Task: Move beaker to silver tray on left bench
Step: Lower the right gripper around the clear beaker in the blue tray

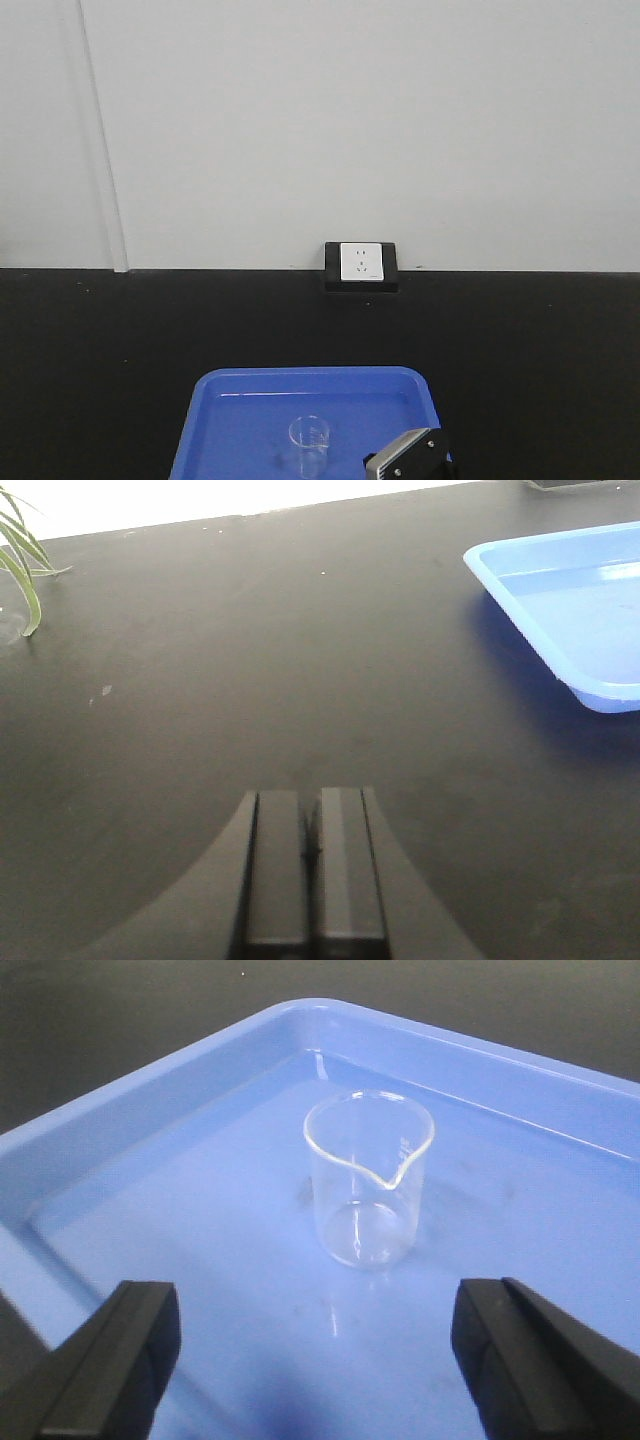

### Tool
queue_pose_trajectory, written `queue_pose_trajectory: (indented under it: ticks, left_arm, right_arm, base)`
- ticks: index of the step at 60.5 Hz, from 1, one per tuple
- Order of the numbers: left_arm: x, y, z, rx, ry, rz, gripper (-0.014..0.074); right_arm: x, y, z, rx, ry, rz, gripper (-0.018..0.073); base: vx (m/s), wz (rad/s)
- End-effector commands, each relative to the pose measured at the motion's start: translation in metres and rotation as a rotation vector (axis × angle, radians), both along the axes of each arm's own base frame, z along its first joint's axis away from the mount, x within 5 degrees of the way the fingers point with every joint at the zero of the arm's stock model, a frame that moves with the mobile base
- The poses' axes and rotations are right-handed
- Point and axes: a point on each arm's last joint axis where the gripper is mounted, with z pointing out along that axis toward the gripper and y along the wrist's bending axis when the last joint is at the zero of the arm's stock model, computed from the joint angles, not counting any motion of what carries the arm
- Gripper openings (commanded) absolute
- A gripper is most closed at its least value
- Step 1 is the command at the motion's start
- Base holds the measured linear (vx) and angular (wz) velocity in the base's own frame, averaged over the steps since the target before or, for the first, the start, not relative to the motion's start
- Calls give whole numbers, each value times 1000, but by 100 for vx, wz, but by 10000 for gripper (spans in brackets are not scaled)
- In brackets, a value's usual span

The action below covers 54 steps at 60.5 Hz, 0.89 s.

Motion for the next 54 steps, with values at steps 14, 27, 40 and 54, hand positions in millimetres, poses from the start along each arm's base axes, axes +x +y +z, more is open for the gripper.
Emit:
queue_pose_trajectory:
  ticks: [14,27,40,54]
  left_arm:
    - [2,-1,0,-5,-62,-10,1]
    - [2,-1,0,-5,-62,-10,1]
    - [2,-1,0,-5,-62,-10,1]
    - [2,-1,0,-5,-62,-10,1]
  right_arm:
    - [48,25,5,153,-117,-11,594]
    - [75,38,-3,181,-140,-13,594]
    - [95,48,-8,227,-152,-20,560]
    - [99,51,-9,266,-130,-24,184]
  base:
    - [0,0]
    - [0,0]
    - [0,0]
    - [0,0]
